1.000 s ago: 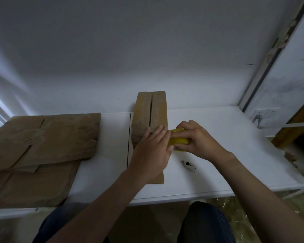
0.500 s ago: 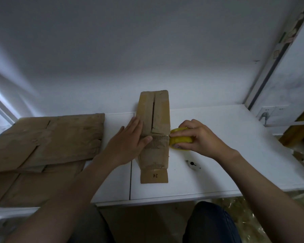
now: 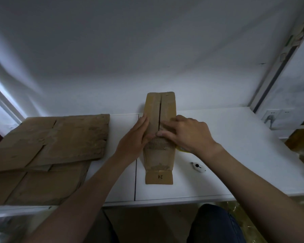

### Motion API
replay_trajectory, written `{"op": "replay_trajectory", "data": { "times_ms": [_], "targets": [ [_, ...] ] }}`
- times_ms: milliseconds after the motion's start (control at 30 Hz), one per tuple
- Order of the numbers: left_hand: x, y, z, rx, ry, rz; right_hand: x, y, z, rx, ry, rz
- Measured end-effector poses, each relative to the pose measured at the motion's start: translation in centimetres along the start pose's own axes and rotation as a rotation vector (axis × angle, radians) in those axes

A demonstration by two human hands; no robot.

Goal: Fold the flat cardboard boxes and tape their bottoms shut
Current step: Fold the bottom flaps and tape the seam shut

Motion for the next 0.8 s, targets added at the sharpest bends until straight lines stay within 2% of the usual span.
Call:
{"op": "replay_trajectory", "data": {
  "times_ms": [67, 233, 367, 433, 600, 800],
  "targets": [
    [-0.1, -0.1, -0.1, -0.036, -0.002, -0.042, 0.7, 0.3, 0.8, -0.094, 0.025, 0.044],
    [-0.8, -0.3, 0.1, -0.270, -0.025, -0.084, 0.8, 0.4, 0.1, -0.061, 0.021, 0.181],
    [-2.0, 0.6, 0.7, -0.713, -0.223, -0.203, 0.9, 0.1, -0.4, -0.021, 0.002, 0.232],
    [-2.5, 1.0, 0.9, -0.808, -0.329, -0.322, 1.0, 0.1, -0.2, -0.016, -0.009, 0.238],
    [-3.8, 1.6, 0.3, -0.720, -0.393, -0.524, 0.9, 0.4, -0.1, -0.029, -0.018, 0.217],
    [-4.5, 1.1, -2.0, -0.357, -0.311, -0.631, 0.9, 0.5, 0.0, -0.037, -0.019, 0.199]
  ]
}}
Point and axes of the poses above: each hand's wrist, its own x-axis towards the middle knuckle, its own y-axis out of the palm, z = x × y, the point moved 1 cm from there along x, towards the middle knuckle, and after that the axes turned 3 degrees about y, right-handed, at the moved point
